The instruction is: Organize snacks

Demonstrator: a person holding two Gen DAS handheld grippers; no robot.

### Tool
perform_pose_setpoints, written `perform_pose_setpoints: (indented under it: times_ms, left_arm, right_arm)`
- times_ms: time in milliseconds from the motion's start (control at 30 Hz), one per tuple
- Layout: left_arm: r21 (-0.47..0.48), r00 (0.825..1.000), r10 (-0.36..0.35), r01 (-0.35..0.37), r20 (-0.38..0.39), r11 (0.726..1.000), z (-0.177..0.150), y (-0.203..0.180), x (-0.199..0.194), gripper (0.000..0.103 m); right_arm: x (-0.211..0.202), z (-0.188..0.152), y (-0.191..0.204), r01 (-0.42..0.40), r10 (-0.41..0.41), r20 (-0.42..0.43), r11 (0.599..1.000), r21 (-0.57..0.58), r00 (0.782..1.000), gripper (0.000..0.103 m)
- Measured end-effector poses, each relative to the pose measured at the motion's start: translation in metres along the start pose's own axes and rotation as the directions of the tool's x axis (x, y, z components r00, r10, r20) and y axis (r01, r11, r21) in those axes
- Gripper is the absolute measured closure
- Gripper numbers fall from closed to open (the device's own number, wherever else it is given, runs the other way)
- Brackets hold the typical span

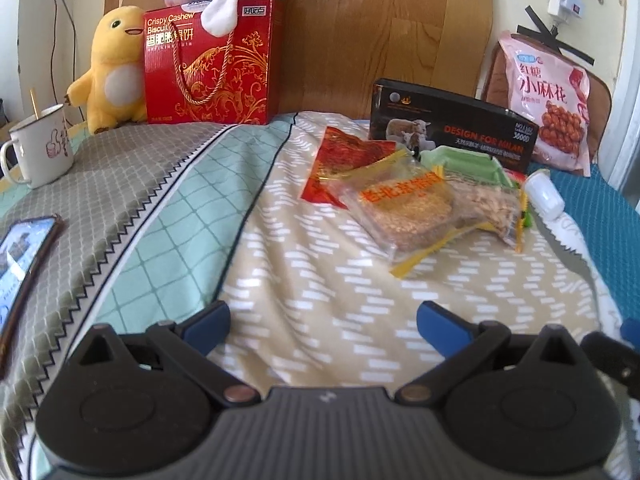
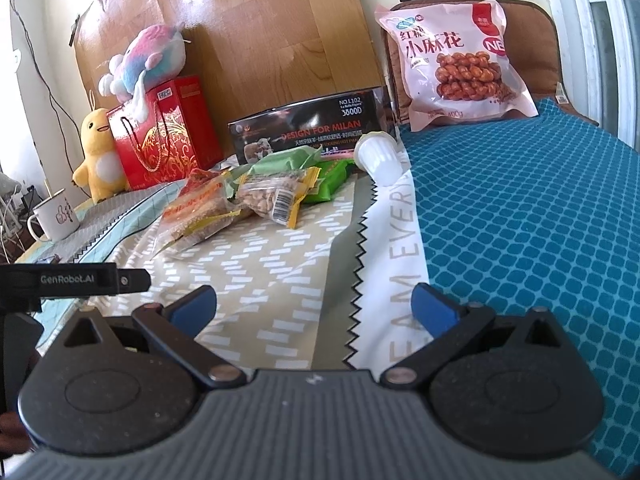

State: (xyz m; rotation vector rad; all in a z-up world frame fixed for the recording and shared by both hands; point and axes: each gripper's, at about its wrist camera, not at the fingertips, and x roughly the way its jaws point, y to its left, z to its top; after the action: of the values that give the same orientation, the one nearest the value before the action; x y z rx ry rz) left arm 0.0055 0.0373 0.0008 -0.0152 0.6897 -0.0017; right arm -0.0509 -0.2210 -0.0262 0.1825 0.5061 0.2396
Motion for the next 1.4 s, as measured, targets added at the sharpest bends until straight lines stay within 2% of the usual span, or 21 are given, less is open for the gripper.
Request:
perform_pose_setpoints:
  times_ms: [67, 200, 433, 600, 633, 667, 867, 1100, 1233, 1300, 1400]
  left_arm:
    - [0.018, 1.0, -0.009, 0.009, 0.007, 1.0, 0.0, 0.002, -0.001, 0.0]
    - [-0.021, 0.998, -0.037, 0.038, 0.051, 0.999, 0.006, 0.013, -0.002, 0.0]
    - [-0.014, 0.993, -0.007, 0.009, 0.114, 1.0, 0.032, 0.024, 0.009, 0.0]
    - [0.028, 0.984, 0.059, -0.064, 0.166, 0.998, 0.043, 0.022, 0.026, 0.0]
    - [0.021, 0.984, 0.064, -0.069, 0.164, 0.997, 0.044, 0.024, 0.03, 0.0]
    - [0.004, 0.989, 0.053, -0.054, 0.141, 0.999, 0.045, 0.026, 0.034, 0.0]
    - [-0.128, 0.993, -0.014, 0.029, 0.114, 0.991, 0.045, 0.047, 0.04, 0.0]
    - [-0.186, 0.994, -0.027, 0.047, 0.107, 0.981, 0.044, 0.057, 0.041, 0.0]
    - [-0.199, 0.992, -0.024, 0.048, 0.121, 0.979, 0.043, 0.057, 0.04, 0.0]
    - [-0.199, 0.992, -0.023, 0.047, 0.124, 0.979, 0.043, 0.057, 0.039, 0.0]
    - [-0.206, 0.99, -0.016, 0.045, 0.14, 0.978, 0.043, 0.058, 0.037, 0.0]
  right_arm:
    - [0.001, 0.001, 0.002, 0.012, -0.012, -0.004, 1.0, -0.014, 1.0, 0.0]
    - [0.003, 0.002, 0.006, 0.034, -0.034, -0.001, 0.998, -0.045, 0.999, 0.0]
    - [0.003, 0.015, 0.023, 0.039, -0.028, 0.066, 0.984, -0.171, 0.997, 0.0]
    - [0.014, 0.029, 0.033, 0.008, 0.008, 0.071, 0.977, -0.215, 0.997, 0.0]
    - [0.017, 0.031, 0.035, -0.002, 0.017, 0.066, 0.975, -0.223, 0.998, 0.0]
    - [0.019, 0.032, 0.037, -0.007, 0.022, 0.064, 0.973, -0.231, 0.998, 0.0]
    - [0.038, 0.037, 0.048, -0.031, 0.042, 0.038, 0.969, -0.245, 0.998, 0.0]
    - [0.051, 0.039, 0.058, -0.074, 0.081, 0.017, 0.965, -0.251, 0.997, 0.0]
    - [0.058, 0.043, 0.066, -0.105, 0.108, -0.004, 0.953, -0.283, 0.994, 0.015]
    - [0.063, 0.045, 0.07, -0.125, 0.124, -0.022, 0.947, -0.296, 0.992, 0.026]
    - [0.073, 0.049, 0.077, -0.146, 0.141, -0.037, 0.932, -0.332, 0.989, 0.033]
